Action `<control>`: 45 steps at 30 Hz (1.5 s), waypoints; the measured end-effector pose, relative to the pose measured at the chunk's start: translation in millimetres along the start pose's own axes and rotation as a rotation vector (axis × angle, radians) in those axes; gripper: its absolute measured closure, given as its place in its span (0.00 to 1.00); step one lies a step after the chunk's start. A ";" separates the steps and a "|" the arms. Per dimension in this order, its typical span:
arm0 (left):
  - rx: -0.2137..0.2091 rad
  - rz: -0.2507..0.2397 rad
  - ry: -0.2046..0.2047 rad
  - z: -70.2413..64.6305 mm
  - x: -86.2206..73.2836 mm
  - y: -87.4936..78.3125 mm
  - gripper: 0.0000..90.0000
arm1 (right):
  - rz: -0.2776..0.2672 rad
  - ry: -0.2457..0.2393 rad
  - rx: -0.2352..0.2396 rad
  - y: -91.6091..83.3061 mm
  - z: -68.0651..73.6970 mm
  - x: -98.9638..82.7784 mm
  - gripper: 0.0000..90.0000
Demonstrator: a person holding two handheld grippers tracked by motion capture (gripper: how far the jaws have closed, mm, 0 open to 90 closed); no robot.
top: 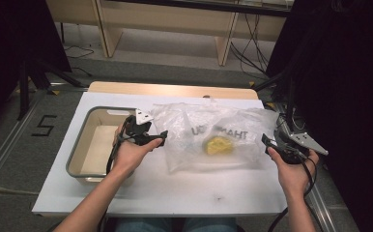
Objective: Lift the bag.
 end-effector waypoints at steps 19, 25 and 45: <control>-0.027 0.004 0.053 -7.7 -8.4 -10.3 0.32 | 0.011 -0.027 0.036 -8.3 3.1 -6.7 0.34; -0.041 0.009 0.072 -10.8 -10.4 -10.9 0.32 | 0.018 -0.035 0.048 -9.3 5.9 -7.6 0.34; -0.087 0.027 0.129 -21.3 -15.0 -15.9 0.31 | 0.022 -0.078 0.119 -16.6 24.9 -8.6 0.35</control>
Point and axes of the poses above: each handheld gripper's, and its own axes: y roughly forward along the jaws, x roughly out of its top, z roughly to its left, the point moved 1 cm from there along y, roughly forward along the jaws, and after that the axes turned 13 degrees about -x, right-handed, at the moved point
